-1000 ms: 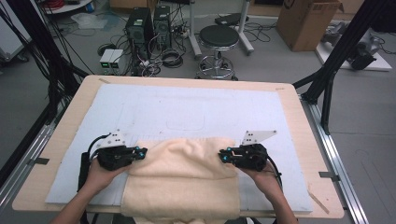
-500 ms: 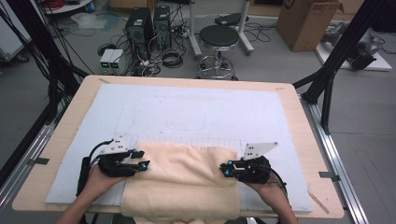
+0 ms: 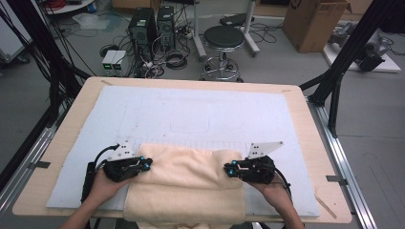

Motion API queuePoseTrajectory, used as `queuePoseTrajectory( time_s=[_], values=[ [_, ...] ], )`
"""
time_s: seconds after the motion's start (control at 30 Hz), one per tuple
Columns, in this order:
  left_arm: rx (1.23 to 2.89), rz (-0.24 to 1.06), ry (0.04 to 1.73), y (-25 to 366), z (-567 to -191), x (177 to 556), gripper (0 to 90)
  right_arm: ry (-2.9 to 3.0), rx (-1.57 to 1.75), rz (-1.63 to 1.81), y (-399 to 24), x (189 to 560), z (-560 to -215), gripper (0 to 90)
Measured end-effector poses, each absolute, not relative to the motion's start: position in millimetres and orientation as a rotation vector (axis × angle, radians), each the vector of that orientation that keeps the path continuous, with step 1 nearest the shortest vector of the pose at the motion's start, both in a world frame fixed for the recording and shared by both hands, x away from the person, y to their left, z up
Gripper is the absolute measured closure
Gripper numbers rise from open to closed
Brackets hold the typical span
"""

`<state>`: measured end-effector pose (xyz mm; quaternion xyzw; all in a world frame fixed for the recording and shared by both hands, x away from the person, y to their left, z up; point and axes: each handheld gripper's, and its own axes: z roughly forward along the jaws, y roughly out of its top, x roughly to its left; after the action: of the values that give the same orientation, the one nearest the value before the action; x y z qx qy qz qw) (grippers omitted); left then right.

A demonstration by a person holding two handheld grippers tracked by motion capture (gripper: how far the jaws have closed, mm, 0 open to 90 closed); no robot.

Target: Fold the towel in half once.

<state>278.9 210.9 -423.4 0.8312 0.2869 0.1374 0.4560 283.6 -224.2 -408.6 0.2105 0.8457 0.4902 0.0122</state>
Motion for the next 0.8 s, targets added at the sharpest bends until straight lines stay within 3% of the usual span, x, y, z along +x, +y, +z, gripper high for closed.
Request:
queuePoseTrajectory(
  time_s=[0.2, 0.33, 0.43, 0.6, 0.67, 0.8],
  values=[
    [1.991, 0.339, 0.648, 219.1, -408.6, 247.3, 86.5, 2.621, 0.599, 1.570, -224.1, 269.1, -397.6, 82.9],
    [1.999, 0.185, 0.571, 228.0, -409.9, 214.8, 86.0, 2.640, 0.559, 1.617, -225.6, 250.0, -394.6, 82.3],
    [2.005, 0.133, 0.503, 233.7, -409.5, 199.6, 76.5, 2.646, 0.541, 1.622, -228.0, 238.7, -393.0, 76.3],
    [1.946, 0.245, 0.627, 238.8, -406.1, 233.1, 61.7, 2.566, 0.670, 1.544, -228.3, 258.0, -390.4, 65.2],
    [1.909, 0.299, 0.690, 239.3, -409.5, 252.2, 60.7, 2.518, 0.730, 1.510, -227.0, 273.7, -393.8, 63.0],
    [1.935, 0.296, 0.789, 234.1, -421.6, 284.9, 53.9, 2.498, 0.855, 1.375, -226.5, 308.7, -407.8, 48.6]
  ],
)
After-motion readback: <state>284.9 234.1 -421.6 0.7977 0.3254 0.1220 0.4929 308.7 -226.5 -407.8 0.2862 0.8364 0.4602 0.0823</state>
